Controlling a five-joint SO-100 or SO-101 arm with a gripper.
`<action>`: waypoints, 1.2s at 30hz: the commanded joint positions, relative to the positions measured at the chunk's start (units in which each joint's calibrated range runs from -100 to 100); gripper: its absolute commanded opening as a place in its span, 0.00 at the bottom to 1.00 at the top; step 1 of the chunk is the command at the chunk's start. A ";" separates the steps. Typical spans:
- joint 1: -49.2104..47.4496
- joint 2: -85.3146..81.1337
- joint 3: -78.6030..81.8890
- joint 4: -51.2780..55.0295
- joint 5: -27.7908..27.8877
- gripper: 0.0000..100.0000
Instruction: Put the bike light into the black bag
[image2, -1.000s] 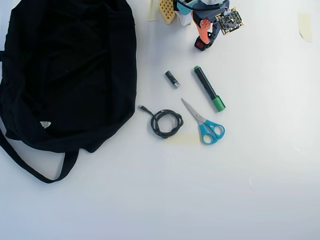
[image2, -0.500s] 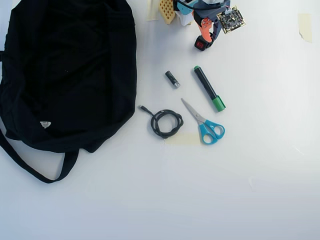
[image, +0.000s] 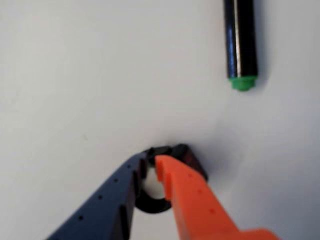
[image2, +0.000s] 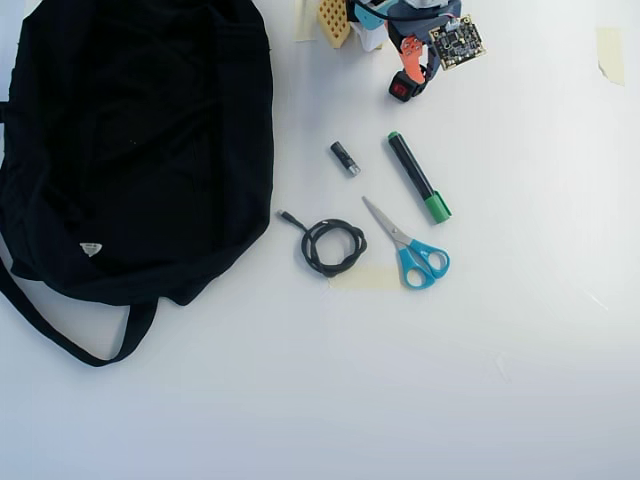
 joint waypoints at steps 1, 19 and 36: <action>-3.09 0.40 -0.42 2.24 -4.34 0.02; -6.61 0.32 1.83 4.82 -8.07 0.03; -10.35 0.23 -0.86 4.74 -7.23 0.30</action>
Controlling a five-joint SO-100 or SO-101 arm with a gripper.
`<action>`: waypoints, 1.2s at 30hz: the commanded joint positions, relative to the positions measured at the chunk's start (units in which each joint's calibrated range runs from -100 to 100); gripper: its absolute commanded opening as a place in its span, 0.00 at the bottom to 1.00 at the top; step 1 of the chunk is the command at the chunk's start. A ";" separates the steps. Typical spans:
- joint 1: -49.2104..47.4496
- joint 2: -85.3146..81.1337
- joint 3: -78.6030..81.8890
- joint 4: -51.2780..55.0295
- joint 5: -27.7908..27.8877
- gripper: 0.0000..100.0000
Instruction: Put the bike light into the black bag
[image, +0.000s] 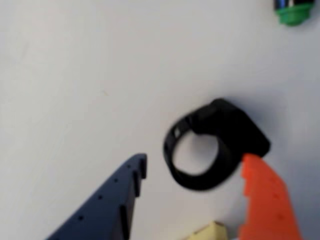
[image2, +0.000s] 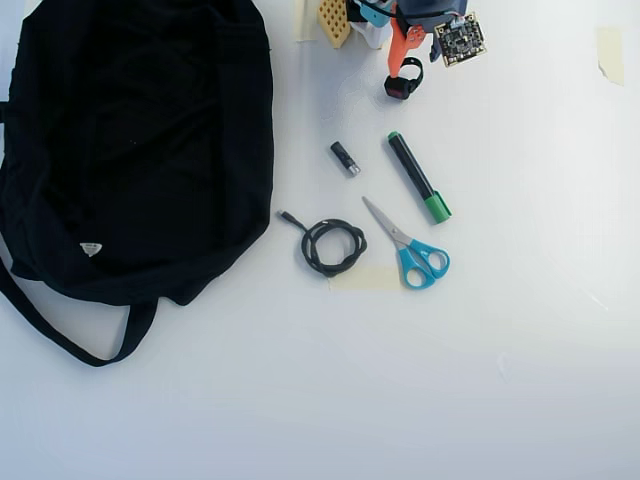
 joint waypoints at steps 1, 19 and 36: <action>-0.57 0.32 -3.85 0.01 0.34 0.29; 0.10 0.15 -6.82 -2.83 7.00 0.29; 0.47 -0.76 -6.46 -2.83 21.06 0.42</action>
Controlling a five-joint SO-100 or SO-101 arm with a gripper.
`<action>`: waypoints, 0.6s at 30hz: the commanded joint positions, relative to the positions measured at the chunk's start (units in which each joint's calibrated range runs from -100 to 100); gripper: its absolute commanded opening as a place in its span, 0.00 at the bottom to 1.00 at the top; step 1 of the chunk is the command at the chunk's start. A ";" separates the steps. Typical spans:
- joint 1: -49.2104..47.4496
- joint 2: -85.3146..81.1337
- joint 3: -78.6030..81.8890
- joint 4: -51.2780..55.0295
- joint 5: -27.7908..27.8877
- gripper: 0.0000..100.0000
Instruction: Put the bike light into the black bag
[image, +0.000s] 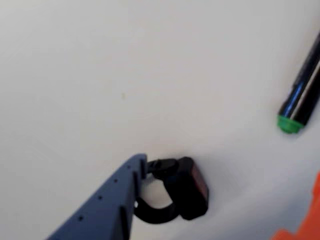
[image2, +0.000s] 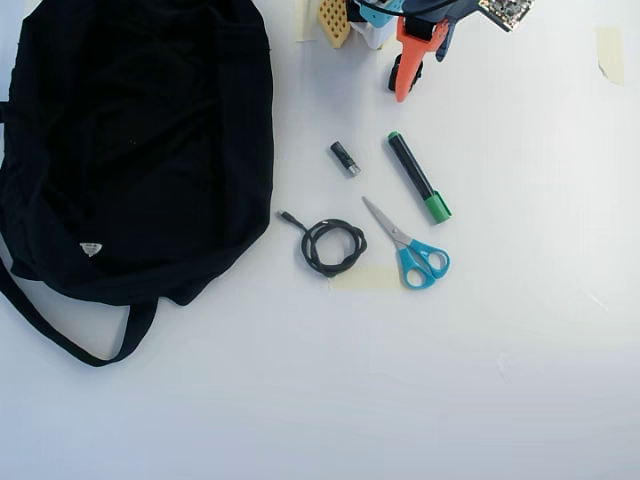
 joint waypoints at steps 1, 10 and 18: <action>-0.33 -0.43 -2.72 -1.11 2.50 0.42; -5.27 -0.51 1.50 -3.35 4.55 0.42; -6.17 -0.51 6.81 -7.48 6.70 0.55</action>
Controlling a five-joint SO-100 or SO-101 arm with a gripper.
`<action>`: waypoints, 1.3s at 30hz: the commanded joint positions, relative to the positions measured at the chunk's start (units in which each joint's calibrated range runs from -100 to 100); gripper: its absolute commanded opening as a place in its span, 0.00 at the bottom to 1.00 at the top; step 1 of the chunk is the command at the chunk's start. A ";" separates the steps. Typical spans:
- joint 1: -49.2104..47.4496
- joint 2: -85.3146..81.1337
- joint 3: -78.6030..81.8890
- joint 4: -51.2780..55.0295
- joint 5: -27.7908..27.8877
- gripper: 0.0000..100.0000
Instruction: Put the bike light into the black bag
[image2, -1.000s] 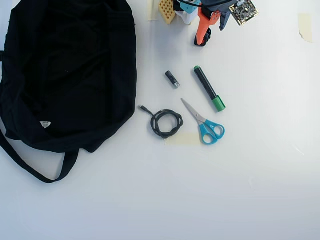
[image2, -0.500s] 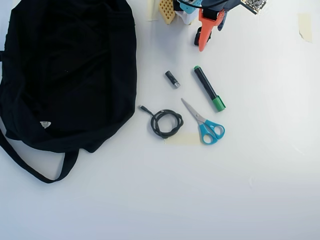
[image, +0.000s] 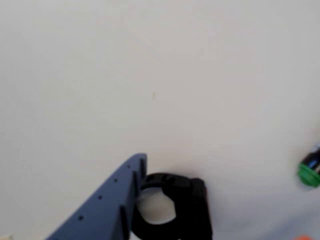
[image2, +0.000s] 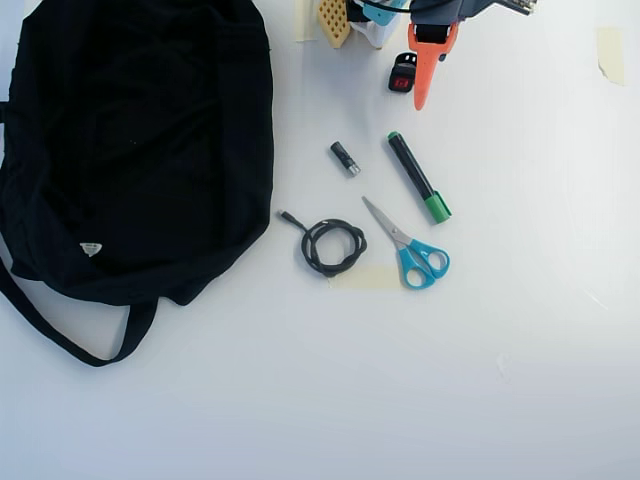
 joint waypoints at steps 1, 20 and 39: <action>-0.44 -0.35 -0.03 -0.70 0.50 0.55; -0.44 0.98 -1.47 2.14 2.49 0.55; 6.44 6.96 -6.59 10.58 7.95 0.65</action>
